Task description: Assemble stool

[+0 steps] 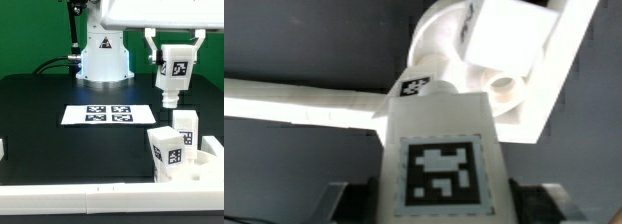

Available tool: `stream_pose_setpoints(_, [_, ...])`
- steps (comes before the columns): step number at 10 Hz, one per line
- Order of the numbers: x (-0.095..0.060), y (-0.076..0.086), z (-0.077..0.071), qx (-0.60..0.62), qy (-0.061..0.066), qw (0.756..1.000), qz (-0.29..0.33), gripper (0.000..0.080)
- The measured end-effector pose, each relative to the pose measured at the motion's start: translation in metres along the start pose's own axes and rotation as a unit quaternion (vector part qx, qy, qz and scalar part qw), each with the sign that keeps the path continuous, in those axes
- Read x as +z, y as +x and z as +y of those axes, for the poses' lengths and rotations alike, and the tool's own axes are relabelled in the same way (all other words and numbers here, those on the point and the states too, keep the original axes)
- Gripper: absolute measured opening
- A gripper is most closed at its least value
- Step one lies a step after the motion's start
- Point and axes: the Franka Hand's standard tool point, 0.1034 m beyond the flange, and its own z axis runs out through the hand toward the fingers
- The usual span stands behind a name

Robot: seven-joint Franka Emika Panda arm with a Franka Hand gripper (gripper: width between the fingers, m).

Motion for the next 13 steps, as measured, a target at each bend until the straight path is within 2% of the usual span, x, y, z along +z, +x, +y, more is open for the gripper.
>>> stream_pose_setpoints(3, [0.018, 0.054, -0.011, 0.035, -0.006, 0.999, -0.034, 0.0337])
stream_pose_setpoints(4, [0.021, 0.058, -0.016, 0.059, -0.004, 0.997, -0.039, 0.0337])
stream_pose_setpoints(5, [0.025, 0.047, -0.016, 0.07, 0.0, 0.997, -0.038, 0.0337])
stream_pose_setpoints(8, [0.028, 0.046, -0.018, 0.084, -0.001, 0.996, -0.041, 0.0337])
stream_pose_setpoints(10, [0.045, 0.038, -0.037, 0.107, -0.004, 0.992, -0.064, 0.0337])
stream_pose_setpoints(12, [0.059, 0.04, -0.04, 0.102, -0.008, 0.993, -0.055, 0.0337])
stream_pose_setpoints(13, [0.059, 0.04, -0.039, 0.102, -0.008, 0.993, -0.057, 0.0337])
